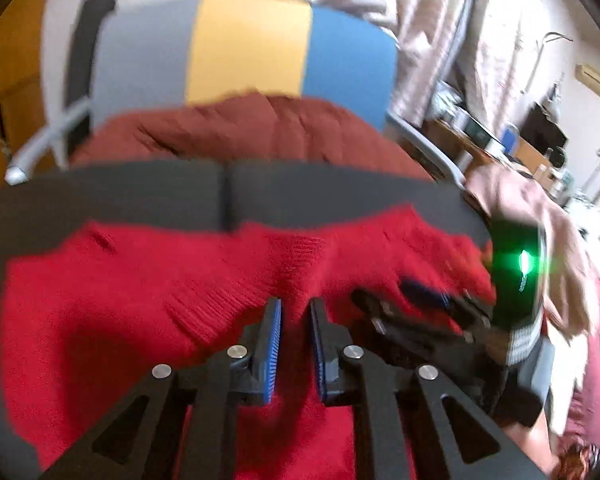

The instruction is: Fold clothes

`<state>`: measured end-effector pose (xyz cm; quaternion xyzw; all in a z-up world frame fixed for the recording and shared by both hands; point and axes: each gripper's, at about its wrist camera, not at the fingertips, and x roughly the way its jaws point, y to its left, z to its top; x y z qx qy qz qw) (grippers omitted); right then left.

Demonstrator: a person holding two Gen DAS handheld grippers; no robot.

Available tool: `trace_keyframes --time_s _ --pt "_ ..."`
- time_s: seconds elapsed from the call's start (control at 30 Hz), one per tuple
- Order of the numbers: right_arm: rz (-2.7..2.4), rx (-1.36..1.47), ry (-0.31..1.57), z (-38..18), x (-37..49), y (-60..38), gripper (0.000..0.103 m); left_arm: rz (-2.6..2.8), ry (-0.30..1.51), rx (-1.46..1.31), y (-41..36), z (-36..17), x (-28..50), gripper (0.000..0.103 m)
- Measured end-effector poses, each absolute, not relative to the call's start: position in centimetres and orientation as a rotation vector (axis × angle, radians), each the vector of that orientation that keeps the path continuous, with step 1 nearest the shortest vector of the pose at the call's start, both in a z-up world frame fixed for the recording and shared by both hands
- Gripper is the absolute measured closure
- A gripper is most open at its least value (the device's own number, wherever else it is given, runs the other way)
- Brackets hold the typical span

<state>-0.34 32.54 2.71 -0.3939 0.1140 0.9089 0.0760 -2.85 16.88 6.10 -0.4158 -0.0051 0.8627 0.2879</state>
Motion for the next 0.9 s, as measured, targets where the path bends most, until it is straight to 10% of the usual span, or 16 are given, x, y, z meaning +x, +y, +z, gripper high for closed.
trace_keyframes --time_s 0.37,0.9 --pt "2.730 -1.220 0.352 2.8 -0.5 32.7 0.034 2.270 -0.131 -1.179 4.6 3.0 4.5 0.081" --pt "2.848 -1.356 -0.230 6.3 -1.1 17.1 0.021 2.479 -0.316 -1.185 -0.2 1.7 -1.5 0.081"
